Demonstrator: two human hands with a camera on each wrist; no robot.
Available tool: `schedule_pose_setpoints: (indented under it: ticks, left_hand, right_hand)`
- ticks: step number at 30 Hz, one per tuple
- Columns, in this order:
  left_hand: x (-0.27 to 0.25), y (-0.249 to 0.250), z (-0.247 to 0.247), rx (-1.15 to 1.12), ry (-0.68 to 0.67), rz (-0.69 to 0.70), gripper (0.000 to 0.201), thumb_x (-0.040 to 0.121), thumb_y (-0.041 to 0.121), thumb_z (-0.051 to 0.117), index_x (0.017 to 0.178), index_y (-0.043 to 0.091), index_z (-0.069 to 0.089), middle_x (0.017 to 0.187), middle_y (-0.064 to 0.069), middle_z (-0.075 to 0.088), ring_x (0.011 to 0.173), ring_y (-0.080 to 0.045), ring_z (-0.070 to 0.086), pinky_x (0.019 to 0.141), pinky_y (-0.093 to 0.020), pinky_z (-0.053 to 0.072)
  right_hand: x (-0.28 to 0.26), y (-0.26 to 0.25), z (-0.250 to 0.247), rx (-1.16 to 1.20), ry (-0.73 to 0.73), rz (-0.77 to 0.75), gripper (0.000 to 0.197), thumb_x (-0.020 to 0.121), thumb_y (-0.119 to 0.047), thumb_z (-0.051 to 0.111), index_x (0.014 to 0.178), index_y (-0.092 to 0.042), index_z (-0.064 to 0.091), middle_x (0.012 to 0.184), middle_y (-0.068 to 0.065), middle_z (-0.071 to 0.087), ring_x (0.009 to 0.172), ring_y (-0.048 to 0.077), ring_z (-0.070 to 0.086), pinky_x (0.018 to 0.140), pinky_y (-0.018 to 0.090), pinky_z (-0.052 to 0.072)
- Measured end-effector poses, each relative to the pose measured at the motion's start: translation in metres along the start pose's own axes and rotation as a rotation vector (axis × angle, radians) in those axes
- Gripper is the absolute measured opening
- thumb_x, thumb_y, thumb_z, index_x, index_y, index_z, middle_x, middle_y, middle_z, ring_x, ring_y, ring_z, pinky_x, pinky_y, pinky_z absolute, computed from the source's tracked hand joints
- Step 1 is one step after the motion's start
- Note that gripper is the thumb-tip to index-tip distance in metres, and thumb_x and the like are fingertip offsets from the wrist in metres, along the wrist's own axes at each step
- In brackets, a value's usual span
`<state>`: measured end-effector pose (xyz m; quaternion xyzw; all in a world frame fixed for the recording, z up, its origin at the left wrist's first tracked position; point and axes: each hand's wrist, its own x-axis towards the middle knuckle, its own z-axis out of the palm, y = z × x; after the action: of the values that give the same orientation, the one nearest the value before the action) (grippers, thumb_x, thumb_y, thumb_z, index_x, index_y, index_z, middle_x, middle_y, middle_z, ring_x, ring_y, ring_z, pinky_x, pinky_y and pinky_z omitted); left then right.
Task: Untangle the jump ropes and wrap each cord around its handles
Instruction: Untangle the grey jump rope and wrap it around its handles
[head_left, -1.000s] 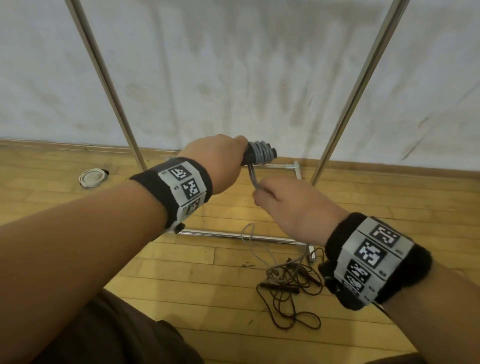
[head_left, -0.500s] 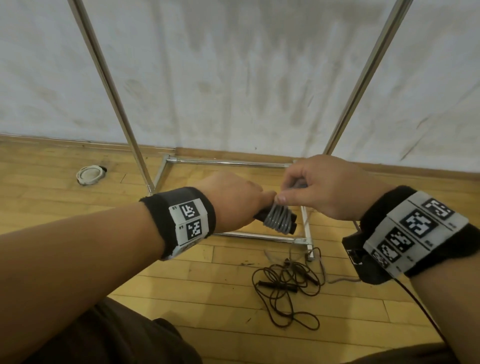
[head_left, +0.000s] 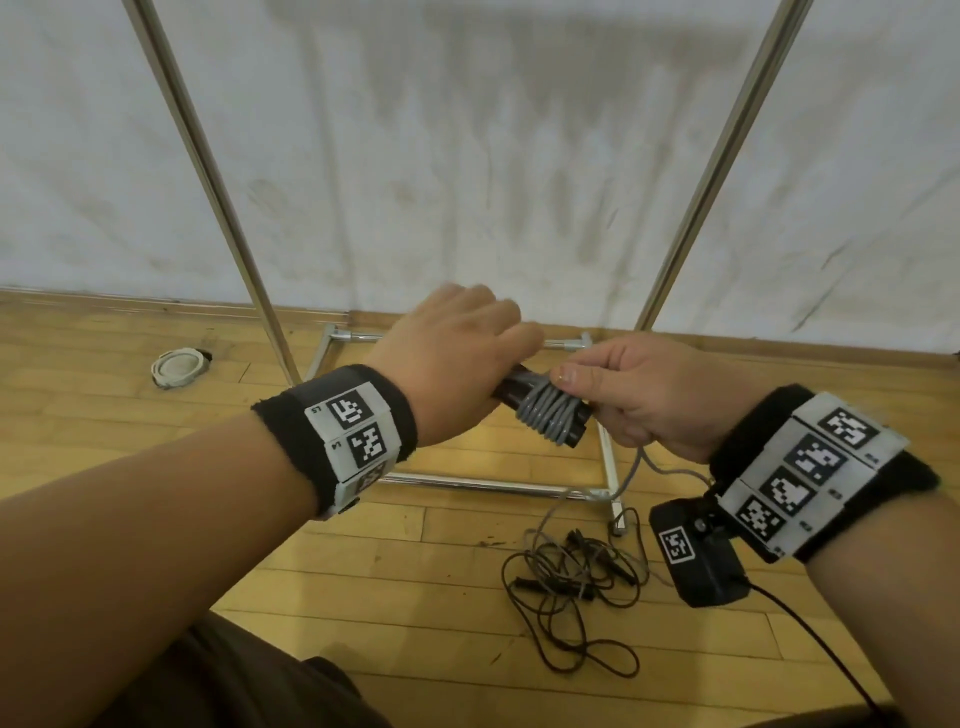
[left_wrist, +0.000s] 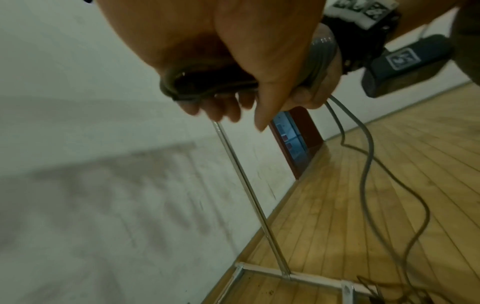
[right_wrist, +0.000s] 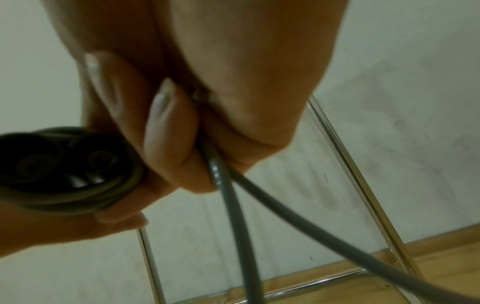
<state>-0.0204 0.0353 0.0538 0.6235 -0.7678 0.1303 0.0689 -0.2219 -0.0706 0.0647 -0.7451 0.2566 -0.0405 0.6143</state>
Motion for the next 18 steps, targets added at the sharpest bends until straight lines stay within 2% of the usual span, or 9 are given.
schedule_pose_setpoints:
  ticks: [2,4,7,9,11,13,15,16,18]
  left_hand:
    - [-0.002,-0.010,0.001,-0.025,0.103,-0.150,0.064,0.082,0.022,0.077,0.142,0.015,0.056,0.141,-0.011,0.058,0.131,-0.036,0.050,0.109,-0.051,0.040]
    - [-0.006,-0.019,0.001,-0.211,0.132,-0.367,0.085,0.084,0.031,0.081,0.156,0.016,0.040,0.154,-0.010,0.046,0.141,-0.032,0.042,0.117,-0.050,0.037]
    - [-0.011,-0.022,0.002,-0.720,-0.028,-0.656,0.075,0.092,0.068,0.066,0.149,0.024,0.047,0.136,0.007,0.061,0.121,-0.014,0.061,0.102,-0.036,0.051]
    - [-0.013,-0.009,0.007,-1.178,-0.149,-0.721,0.075,0.086,0.079,0.058,0.140,0.027,0.059,0.122,0.006,0.073,0.107,-0.015,0.073,0.096,-0.043,0.060]
    - [-0.013,0.010,0.012,-1.547,-0.195,-0.740,0.076,0.081,0.078,0.062,0.137,0.026,0.066,0.121,-0.002,0.076,0.105,-0.023,0.077,0.094,-0.045,0.063]
    - [-0.010,0.024,0.016,-1.794,-0.147,-0.780,0.073,0.082,0.071,0.067,0.134,0.019,0.069,0.122,-0.011,0.077,0.103,-0.035,0.077,0.088,-0.045,0.064]
    - [-0.007,0.028,0.015,-1.905,-0.056,-0.818,0.060,0.093,0.059,0.066,0.131,0.013,0.068,0.114,-0.014,0.079,0.097,-0.039,0.078,0.083,-0.045,0.065]
    - [-0.007,0.027,0.013,-1.920,-0.022,-0.830,0.053,0.098,0.053,0.066,0.130,0.011,0.067,0.110,-0.015,0.079,0.094,-0.040,0.078,0.080,-0.046,0.065]
    - [-0.010,0.022,0.010,-1.926,-0.012,-0.822,0.043,0.103,0.044,0.065,0.128,0.009,0.066,0.111,-0.020,0.078,0.096,-0.045,0.077,0.077,-0.047,0.064]
  right_hand:
    - [0.001,0.003,0.000,0.048,0.113,-0.012,0.041,0.093,-0.035,0.061,0.111,0.000,0.073,0.057,0.007,0.030,0.043,0.018,0.022,0.044,0.029,0.017]
    - [0.003,0.005,-0.002,0.094,0.267,-0.031,0.033,0.101,-0.030,0.059,0.111,-0.002,0.073,0.058,0.007,0.029,0.045,0.017,0.020,0.045,0.032,0.015]
    - [0.008,0.004,0.000,0.112,0.466,-0.052,0.033,0.103,-0.031,0.058,0.106,-0.002,0.074,0.058,0.008,0.031,0.044,0.017,0.023,0.045,0.031,0.018]
    - [0.009,0.000,0.008,0.072,0.527,-0.072,0.034,0.103,-0.034,0.058,0.102,-0.005,0.076,0.055,0.009,0.036,0.044,0.018,0.028,0.045,0.030,0.023]
    - [0.010,-0.004,0.022,-0.011,0.529,-0.090,0.031,0.103,-0.037,0.057,0.100,-0.014,0.078,0.050,-0.002,0.046,0.044,0.014,0.038,0.043,0.027,0.031]
    - [0.011,-0.007,0.039,-0.070,0.486,-0.127,0.029,0.105,-0.036,0.054,0.103,-0.022,0.079,0.053,-0.015,0.061,0.046,0.002,0.054,0.046,0.013,0.041]
    - [0.014,-0.009,0.051,-0.055,0.463,-0.140,0.028,0.106,-0.033,0.052,0.109,-0.025,0.079,0.073,-0.019,0.074,0.057,-0.008,0.064,0.053,0.008,0.049]
    - [0.014,-0.010,0.054,-0.038,0.462,-0.139,0.029,0.107,-0.033,0.051,0.110,-0.025,0.079,0.073,-0.019,0.074,0.055,-0.009,0.062,0.051,0.007,0.047]
    - [0.013,-0.014,0.054,-0.054,0.452,-0.131,0.031,0.107,-0.034,0.049,0.108,-0.026,0.079,0.057,-0.019,0.065,0.045,-0.001,0.053,0.045,0.011,0.039]
